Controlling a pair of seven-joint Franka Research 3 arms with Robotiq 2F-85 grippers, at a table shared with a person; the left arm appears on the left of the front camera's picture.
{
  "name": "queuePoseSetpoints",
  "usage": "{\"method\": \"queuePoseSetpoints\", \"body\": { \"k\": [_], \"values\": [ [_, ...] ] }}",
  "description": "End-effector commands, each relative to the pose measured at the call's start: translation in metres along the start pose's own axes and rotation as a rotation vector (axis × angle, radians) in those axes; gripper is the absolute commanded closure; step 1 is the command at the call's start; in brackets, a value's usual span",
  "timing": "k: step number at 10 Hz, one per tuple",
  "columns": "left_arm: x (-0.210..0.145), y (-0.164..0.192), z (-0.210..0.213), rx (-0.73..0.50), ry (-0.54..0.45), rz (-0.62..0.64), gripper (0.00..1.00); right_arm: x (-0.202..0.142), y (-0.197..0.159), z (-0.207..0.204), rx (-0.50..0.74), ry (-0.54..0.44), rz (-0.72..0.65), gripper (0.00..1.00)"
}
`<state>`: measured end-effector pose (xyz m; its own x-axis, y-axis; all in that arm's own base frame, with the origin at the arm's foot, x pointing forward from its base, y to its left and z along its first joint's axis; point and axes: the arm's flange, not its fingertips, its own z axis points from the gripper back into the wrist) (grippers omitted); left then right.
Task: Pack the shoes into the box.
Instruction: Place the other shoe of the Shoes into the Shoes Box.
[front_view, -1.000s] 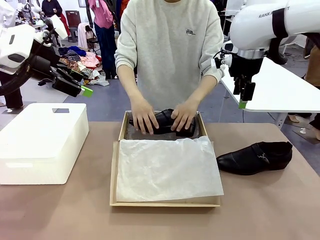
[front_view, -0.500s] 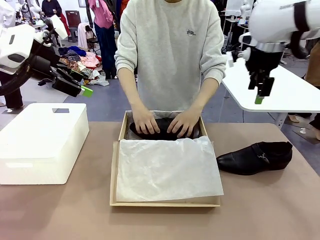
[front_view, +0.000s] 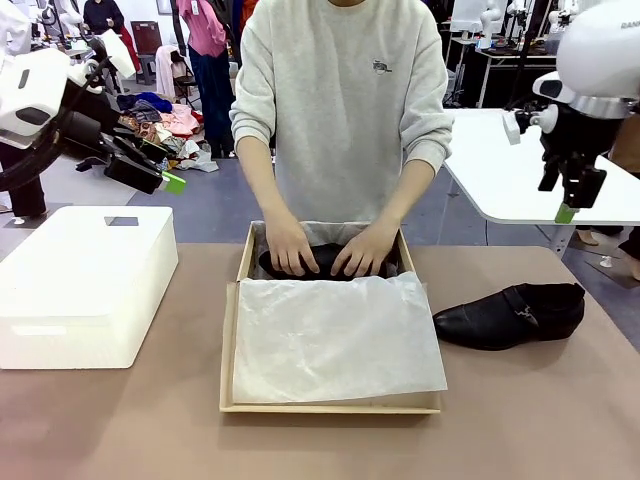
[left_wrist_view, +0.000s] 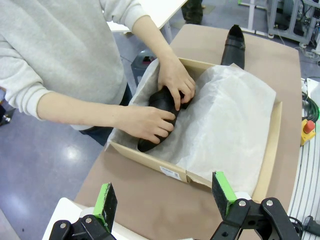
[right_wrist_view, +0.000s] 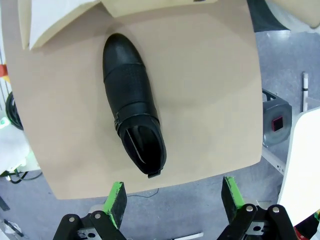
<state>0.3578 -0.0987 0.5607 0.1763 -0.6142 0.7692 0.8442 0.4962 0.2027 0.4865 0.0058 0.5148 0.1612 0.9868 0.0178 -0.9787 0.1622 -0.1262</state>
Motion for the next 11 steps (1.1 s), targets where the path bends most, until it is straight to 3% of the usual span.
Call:
{"method": "queuePoseSetpoints", "body": {
  "k": [1, 5, 11],
  "values": [
    [-0.001, 0.001, 0.000, -0.011, -0.009, -0.002, 0.00, -0.011, 0.008, -0.013, -0.005, -0.033, 0.063, 0.00],
    [-0.001, 0.001, 0.000, -0.011, -0.009, -0.002, 0.00, -0.019, 0.011, -0.034, 0.030, -0.020, 0.037, 0.00],
    [-0.001, 0.001, 0.000, -0.011, -0.009, -0.002, 0.00, -0.013, 0.009, -0.027, 0.029, 0.000, 0.040, 0.00]
  ]
}}
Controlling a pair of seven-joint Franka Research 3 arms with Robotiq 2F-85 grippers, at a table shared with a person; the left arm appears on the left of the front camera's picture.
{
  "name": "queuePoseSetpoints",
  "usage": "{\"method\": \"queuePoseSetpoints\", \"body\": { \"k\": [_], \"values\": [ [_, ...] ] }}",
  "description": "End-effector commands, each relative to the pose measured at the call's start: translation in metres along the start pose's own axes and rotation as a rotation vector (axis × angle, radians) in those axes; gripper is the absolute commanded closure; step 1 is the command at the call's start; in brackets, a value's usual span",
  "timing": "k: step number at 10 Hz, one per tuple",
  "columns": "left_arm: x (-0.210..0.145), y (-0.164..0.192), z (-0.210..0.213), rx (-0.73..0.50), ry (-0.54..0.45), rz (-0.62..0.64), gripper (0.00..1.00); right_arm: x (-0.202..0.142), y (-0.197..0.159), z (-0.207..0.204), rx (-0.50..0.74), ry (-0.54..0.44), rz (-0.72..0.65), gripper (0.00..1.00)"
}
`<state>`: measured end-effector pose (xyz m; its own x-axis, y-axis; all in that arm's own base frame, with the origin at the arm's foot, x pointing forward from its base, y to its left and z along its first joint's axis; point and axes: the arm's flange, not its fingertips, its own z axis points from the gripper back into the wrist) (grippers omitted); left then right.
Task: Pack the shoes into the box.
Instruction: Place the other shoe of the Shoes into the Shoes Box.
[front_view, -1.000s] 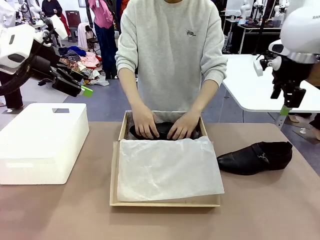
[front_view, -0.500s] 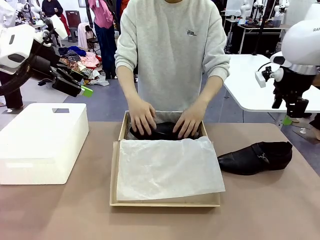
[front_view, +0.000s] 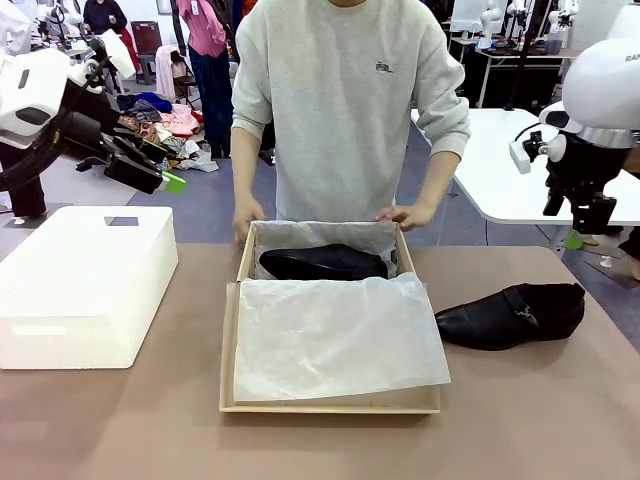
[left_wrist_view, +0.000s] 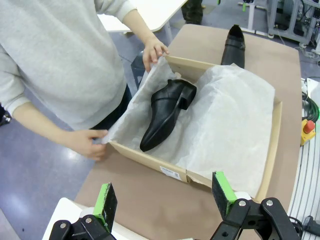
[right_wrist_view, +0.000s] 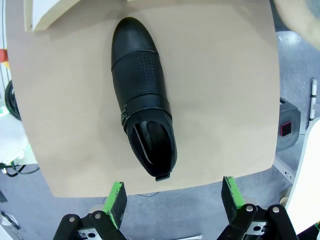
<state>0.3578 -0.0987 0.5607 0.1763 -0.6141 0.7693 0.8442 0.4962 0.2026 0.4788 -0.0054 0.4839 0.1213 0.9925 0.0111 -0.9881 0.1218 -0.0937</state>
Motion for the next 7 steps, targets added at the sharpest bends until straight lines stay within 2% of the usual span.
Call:
{"method": "queuePoseSetpoints", "body": {
  "k": [1, 7],
  "values": [
    [-0.001, 0.001, 0.000, -0.011, -0.009, -0.002, 0.00, 0.000, -0.001, 0.002, -0.004, -0.002, -0.001, 0.00],
    [-0.001, 0.001, 0.000, -0.011, -0.009, -0.002, 0.00, -0.025, 0.003, -0.040, 0.004, -0.032, -0.040, 0.00]
  ]
}}
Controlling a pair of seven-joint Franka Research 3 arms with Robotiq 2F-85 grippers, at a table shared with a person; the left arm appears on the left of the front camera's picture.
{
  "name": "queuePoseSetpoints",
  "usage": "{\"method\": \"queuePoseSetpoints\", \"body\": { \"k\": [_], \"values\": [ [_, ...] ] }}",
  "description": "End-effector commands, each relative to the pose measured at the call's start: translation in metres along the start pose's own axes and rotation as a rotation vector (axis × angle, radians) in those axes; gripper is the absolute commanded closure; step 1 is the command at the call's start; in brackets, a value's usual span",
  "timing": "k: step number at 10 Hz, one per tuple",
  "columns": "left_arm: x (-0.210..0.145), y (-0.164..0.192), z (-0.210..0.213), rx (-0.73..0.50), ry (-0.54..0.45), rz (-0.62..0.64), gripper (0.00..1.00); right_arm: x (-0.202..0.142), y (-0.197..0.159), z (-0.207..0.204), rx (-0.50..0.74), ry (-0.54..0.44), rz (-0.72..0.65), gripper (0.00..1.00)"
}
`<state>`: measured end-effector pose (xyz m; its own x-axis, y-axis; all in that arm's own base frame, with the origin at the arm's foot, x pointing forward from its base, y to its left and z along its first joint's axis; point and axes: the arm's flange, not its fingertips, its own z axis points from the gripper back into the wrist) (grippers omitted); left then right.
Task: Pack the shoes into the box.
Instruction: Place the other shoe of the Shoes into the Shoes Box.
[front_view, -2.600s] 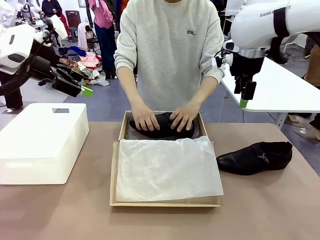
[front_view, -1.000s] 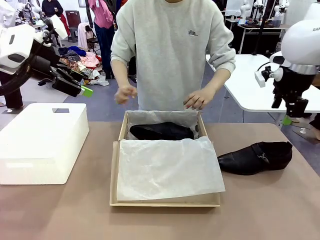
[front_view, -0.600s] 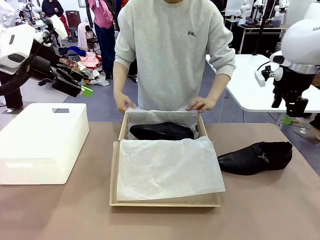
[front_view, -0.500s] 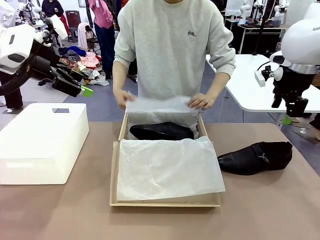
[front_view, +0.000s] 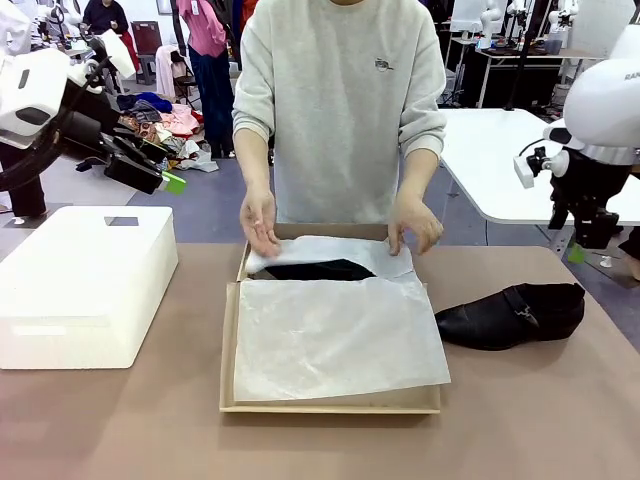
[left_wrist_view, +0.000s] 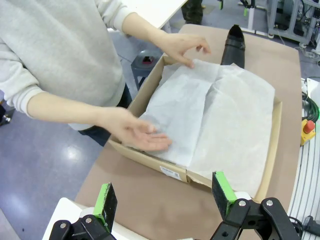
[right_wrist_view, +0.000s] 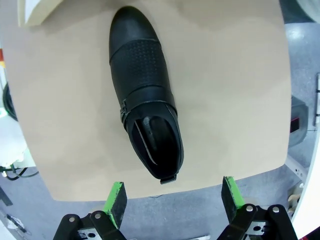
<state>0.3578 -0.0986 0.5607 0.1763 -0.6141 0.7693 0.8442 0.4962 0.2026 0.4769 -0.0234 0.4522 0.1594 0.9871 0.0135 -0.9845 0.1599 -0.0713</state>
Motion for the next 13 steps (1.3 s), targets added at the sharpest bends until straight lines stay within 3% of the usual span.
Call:
{"method": "queuePoseSetpoints", "body": {
  "k": [1, 7, 13],
  "values": [
    [-0.001, 0.001, 0.000, -0.011, -0.009, -0.002, 0.00, -0.012, 0.000, -0.017, -0.020, -0.049, 0.005, 0.00],
    [-0.001, 0.001, 0.000, -0.011, -0.009, -0.002, 0.00, -0.021, -0.008, -0.064, 0.010, -0.107, 0.014, 0.00],
    [-0.001, 0.001, 0.000, -0.011, -0.009, -0.002, 0.00, -0.019, -0.015, -0.083, 0.017, -0.135, 0.019, 0.00]
  ]
}}
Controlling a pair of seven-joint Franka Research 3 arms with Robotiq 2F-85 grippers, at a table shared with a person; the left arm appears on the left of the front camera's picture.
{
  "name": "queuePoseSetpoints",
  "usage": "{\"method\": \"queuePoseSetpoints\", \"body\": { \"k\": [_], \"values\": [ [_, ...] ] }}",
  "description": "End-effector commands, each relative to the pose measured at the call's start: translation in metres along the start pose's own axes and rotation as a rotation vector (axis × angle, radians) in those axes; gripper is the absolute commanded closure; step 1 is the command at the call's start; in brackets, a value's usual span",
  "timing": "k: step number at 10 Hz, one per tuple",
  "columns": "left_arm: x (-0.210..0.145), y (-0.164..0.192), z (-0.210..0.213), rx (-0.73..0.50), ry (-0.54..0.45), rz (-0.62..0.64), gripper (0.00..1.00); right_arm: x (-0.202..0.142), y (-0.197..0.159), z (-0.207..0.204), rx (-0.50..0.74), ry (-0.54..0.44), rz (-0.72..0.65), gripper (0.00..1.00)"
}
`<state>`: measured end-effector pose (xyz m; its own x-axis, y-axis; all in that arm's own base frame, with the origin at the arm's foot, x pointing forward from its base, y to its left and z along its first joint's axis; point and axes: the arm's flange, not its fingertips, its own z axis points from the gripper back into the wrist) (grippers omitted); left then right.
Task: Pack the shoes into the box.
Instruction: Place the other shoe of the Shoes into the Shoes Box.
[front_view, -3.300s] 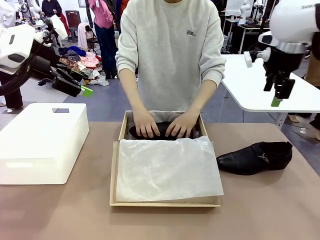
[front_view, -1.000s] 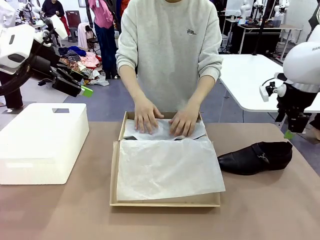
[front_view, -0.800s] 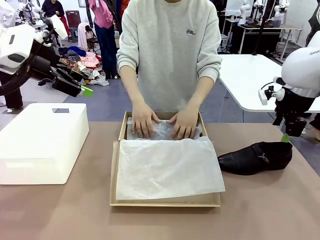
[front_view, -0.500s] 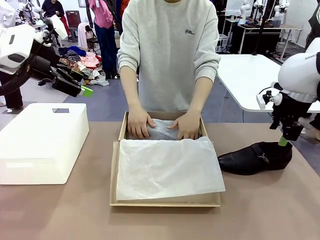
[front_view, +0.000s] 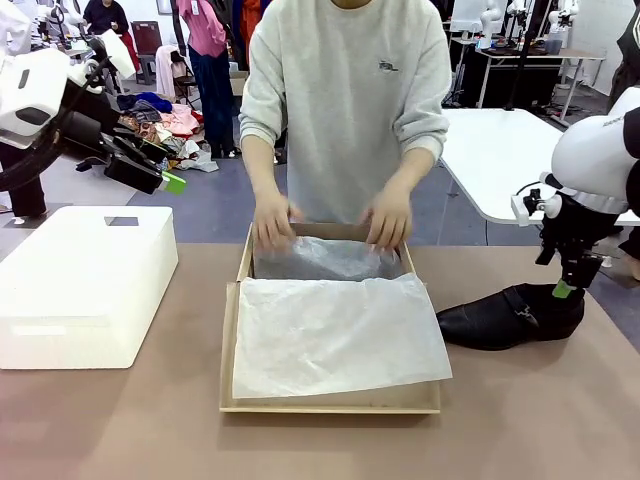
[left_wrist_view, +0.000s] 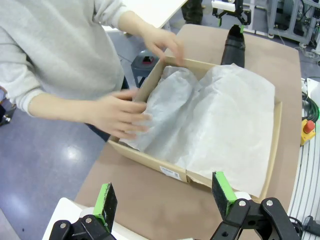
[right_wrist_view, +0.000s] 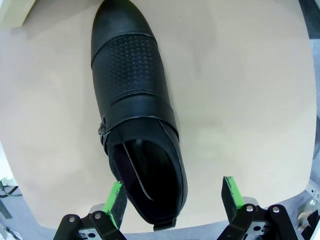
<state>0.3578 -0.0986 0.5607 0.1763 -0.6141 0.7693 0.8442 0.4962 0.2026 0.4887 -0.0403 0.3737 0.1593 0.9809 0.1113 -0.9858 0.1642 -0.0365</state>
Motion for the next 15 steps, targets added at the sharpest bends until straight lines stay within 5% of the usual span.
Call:
{"method": "queuePoseSetpoints", "body": {
  "k": [1, 15],
  "values": [
    [-0.001, 0.001, 0.000, -0.011, -0.009, -0.002, 0.00, -0.003, -0.007, -0.007, -0.015, -0.039, 0.026, 0.00],
    [-0.001, 0.001, 0.000, -0.011, -0.009, -0.002, 0.00, -0.006, -0.008, -0.049, 0.013, -0.056, 0.023, 0.02]
  ]
}}
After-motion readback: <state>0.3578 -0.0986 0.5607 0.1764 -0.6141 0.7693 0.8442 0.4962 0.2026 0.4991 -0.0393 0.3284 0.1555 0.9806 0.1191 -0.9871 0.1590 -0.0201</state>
